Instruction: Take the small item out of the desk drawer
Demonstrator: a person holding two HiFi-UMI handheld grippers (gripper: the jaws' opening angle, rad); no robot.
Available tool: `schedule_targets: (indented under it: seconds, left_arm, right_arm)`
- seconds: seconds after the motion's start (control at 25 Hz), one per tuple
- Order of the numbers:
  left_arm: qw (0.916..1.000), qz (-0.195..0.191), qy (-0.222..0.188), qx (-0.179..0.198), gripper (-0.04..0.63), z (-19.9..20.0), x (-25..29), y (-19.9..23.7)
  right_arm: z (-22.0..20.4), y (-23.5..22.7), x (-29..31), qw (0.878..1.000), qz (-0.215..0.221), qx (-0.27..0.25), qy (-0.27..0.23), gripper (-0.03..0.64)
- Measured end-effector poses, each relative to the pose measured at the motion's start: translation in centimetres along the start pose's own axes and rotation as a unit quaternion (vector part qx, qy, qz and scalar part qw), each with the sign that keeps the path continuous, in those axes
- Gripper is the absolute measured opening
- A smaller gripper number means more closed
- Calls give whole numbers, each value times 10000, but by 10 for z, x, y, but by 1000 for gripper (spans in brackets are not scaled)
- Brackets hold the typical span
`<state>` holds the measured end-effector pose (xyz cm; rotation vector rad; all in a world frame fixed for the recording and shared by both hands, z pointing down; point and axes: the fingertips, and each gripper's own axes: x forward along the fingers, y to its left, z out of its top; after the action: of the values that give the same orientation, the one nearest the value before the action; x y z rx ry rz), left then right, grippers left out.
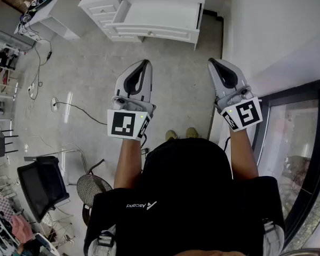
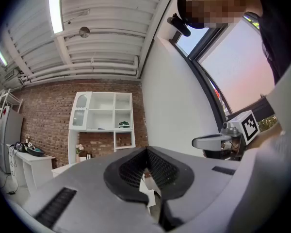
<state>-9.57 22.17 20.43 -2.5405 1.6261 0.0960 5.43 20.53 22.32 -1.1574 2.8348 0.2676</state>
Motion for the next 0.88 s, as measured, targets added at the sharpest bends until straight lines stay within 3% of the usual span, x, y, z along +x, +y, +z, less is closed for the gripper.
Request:
schedule_targets:
  seconds: [0.48,0.72,0.88]
  left_arm:
    - [9999,-59,-112,-108,-2,-1,0,6]
    - [9996,205,-95,-145,5,-3,0,24]
    - [9995,271,37,-179,104,-9,3,34]
  right_arm:
    - [-2,1,8,10000,-29,52,-4,-2]
    - [-3,4,15,10000,-27,49,33,-1]
    - [-3,6,20,10000,-24,41,48,0]
